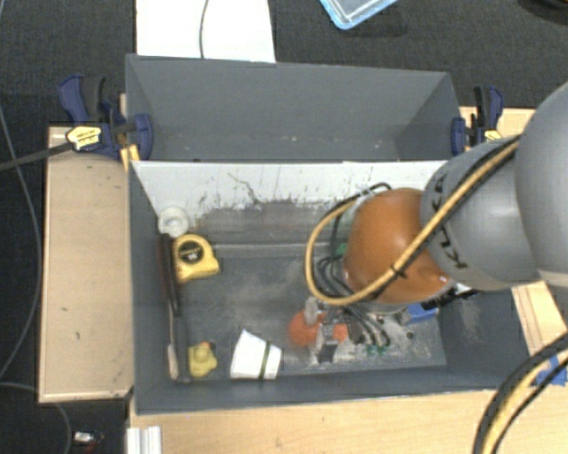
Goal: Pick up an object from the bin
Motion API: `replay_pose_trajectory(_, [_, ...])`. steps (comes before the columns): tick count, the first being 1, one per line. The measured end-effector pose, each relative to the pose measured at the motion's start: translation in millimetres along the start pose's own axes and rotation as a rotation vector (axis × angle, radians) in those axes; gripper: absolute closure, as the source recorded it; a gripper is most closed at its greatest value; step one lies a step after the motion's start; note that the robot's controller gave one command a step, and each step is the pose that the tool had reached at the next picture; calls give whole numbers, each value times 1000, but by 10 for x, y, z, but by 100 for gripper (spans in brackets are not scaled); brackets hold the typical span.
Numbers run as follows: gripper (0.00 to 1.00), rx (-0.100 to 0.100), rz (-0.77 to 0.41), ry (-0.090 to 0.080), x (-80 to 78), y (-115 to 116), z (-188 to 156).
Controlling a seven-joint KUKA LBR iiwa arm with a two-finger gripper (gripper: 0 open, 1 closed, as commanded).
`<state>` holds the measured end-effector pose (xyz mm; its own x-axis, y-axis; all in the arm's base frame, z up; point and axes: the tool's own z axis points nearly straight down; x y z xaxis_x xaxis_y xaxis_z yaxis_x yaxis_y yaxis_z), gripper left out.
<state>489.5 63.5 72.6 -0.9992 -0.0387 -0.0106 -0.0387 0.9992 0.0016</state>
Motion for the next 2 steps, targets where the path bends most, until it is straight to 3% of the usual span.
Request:
replay_pose_trajectory(1, [0, 0, -15, 2, -56, -12, -1058])
replay_pose_trajectory(2, [0, 0, -23, 0, -108, -24, -1737])
